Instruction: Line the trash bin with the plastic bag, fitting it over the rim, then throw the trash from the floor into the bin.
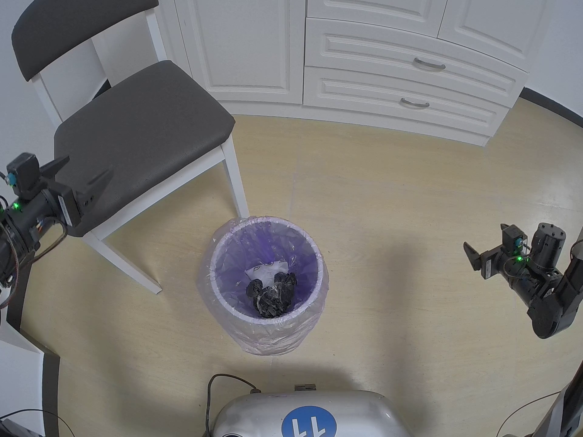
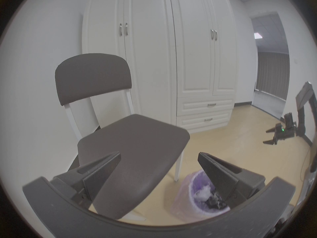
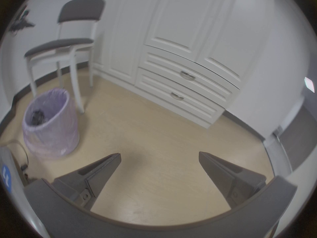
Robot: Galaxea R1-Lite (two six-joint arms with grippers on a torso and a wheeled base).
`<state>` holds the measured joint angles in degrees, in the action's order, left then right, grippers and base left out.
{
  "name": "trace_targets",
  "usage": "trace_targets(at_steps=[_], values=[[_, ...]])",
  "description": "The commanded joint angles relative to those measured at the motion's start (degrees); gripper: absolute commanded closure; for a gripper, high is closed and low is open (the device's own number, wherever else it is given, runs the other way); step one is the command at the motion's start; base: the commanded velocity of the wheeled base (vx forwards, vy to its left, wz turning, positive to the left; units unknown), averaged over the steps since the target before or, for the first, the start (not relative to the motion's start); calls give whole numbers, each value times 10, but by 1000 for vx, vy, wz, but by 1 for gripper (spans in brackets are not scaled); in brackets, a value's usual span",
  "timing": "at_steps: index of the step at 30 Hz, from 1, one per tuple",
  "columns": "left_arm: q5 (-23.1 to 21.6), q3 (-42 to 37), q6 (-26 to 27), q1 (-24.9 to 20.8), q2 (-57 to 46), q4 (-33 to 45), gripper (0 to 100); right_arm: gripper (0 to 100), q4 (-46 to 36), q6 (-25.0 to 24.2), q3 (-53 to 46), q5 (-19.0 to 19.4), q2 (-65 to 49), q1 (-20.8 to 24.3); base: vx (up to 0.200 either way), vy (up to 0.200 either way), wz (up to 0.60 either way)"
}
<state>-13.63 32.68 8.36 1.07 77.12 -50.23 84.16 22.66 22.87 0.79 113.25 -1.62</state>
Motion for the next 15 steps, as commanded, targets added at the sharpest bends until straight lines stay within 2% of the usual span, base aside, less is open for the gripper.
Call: trace_targets(at_steps=[1, 3, 7, 8, 12, 15], values=[[3, 64, -63, -8, -26, 18, 0, 0, -78, -110, 33, -57, -121, -23, 0, 0, 0], [5, 65, -88, 4, -36, 29, 0, 0, -124, -145, 42, -84, -176, -42, 0, 0, 0], [21, 52, -107, 39, -52, 29, 0, 0, -168, -179, 38, -93, -260, -58, 0, 0, 0], [23, 37, -111, 60, -73, 30, 0, 0, -193, -198, 30, -93, -322, -66, 0, 0, 0], [20, 18, -113, 75, -123, 45, 0, 0, -237, -209, 13, -95, -423, -77, 0, 0, 0], [19, 15, -114, 73, -197, 113, 0, 0, -277, -213, -13, -112, -529, -80, 0, 0, 0]])
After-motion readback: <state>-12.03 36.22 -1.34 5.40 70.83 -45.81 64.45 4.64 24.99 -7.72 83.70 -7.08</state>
